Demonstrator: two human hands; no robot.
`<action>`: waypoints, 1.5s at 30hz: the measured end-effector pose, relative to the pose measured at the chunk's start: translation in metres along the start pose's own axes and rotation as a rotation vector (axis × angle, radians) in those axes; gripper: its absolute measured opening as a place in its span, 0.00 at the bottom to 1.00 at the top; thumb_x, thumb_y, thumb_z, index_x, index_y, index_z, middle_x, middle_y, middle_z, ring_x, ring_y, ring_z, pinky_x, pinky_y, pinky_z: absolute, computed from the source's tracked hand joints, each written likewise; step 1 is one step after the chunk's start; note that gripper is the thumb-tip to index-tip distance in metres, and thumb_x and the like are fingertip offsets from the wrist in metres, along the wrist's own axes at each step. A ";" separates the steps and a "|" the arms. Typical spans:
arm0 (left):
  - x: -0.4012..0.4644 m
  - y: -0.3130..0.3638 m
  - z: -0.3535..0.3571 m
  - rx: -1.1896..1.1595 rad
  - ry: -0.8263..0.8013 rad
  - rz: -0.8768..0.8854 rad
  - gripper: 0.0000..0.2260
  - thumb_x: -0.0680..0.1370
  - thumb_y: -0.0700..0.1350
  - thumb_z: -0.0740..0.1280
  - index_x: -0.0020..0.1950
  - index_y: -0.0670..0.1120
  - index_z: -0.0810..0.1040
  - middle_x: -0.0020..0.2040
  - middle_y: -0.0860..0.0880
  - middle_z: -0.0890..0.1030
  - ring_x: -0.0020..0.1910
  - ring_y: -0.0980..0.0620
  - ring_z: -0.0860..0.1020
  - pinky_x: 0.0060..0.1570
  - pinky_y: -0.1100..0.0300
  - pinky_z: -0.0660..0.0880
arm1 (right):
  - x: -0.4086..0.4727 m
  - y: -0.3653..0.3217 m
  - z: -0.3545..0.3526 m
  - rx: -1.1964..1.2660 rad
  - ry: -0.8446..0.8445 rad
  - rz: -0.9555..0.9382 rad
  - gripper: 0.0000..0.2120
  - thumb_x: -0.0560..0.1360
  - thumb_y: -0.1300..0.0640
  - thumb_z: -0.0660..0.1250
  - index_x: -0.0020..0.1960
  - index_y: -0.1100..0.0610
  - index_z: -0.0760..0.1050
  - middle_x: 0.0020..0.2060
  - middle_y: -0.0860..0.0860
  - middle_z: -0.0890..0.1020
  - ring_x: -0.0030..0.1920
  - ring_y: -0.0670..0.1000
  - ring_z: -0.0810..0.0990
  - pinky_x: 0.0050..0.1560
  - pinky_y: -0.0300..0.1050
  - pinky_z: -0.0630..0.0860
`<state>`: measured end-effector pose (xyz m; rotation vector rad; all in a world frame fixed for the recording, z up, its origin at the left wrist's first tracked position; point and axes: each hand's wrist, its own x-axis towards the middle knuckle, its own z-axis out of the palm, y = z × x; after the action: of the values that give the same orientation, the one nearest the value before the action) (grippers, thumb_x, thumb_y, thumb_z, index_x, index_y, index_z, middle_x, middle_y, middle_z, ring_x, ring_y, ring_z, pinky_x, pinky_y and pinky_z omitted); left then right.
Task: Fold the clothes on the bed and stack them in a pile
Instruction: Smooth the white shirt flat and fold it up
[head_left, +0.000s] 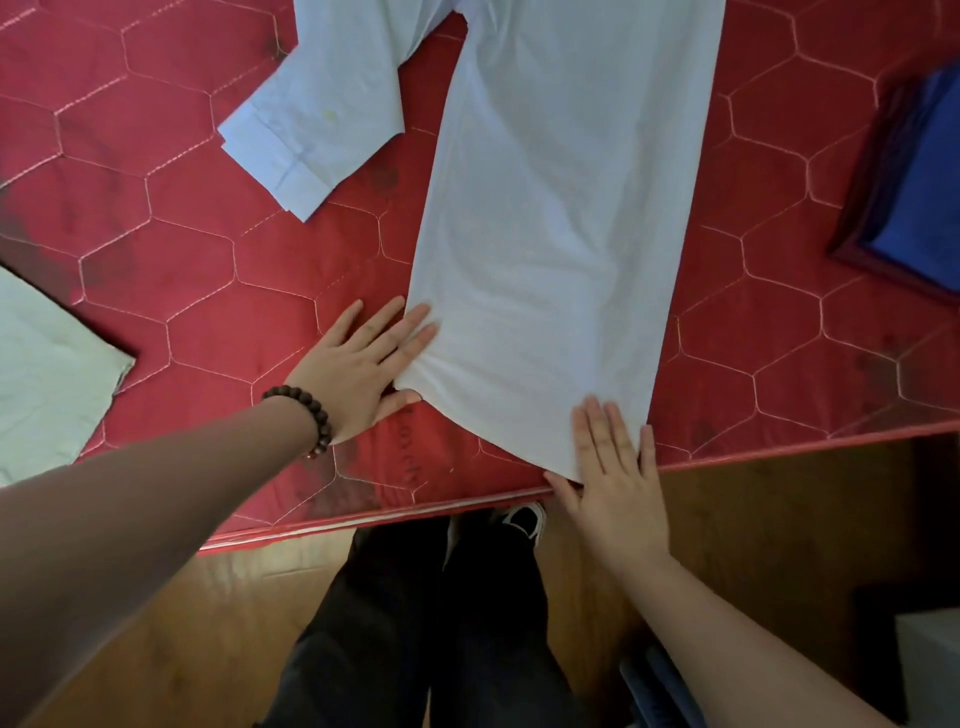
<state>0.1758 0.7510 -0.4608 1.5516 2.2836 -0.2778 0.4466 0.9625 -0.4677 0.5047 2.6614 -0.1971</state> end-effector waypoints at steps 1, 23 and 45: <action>-0.001 0.002 -0.002 -0.013 -0.015 -0.009 0.33 0.79 0.65 0.39 0.80 0.49 0.43 0.80 0.49 0.46 0.78 0.47 0.47 0.76 0.43 0.47 | -0.009 0.006 0.000 0.004 -0.018 0.014 0.35 0.80 0.35 0.43 0.80 0.56 0.47 0.79 0.51 0.48 0.79 0.53 0.46 0.75 0.62 0.52; 0.182 -0.035 -0.049 -0.141 0.228 -0.416 0.30 0.79 0.65 0.43 0.79 0.55 0.46 0.80 0.44 0.46 0.78 0.41 0.44 0.75 0.40 0.43 | 0.259 -0.016 -0.120 0.181 0.270 -0.003 0.25 0.82 0.55 0.53 0.78 0.57 0.55 0.78 0.53 0.54 0.79 0.54 0.48 0.76 0.62 0.44; 0.103 -0.201 -0.050 -0.415 0.274 -0.875 0.30 0.76 0.36 0.61 0.78 0.44 0.59 0.78 0.44 0.59 0.78 0.43 0.54 0.75 0.41 0.51 | 0.354 -0.039 -0.131 0.105 0.373 0.039 0.28 0.78 0.49 0.49 0.77 0.55 0.58 0.78 0.51 0.57 0.78 0.52 0.54 0.75 0.64 0.48</action>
<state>-0.0537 0.7814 -0.4647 0.3475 2.8694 0.2045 0.0837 1.0669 -0.4995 0.6846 3.0112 -0.2530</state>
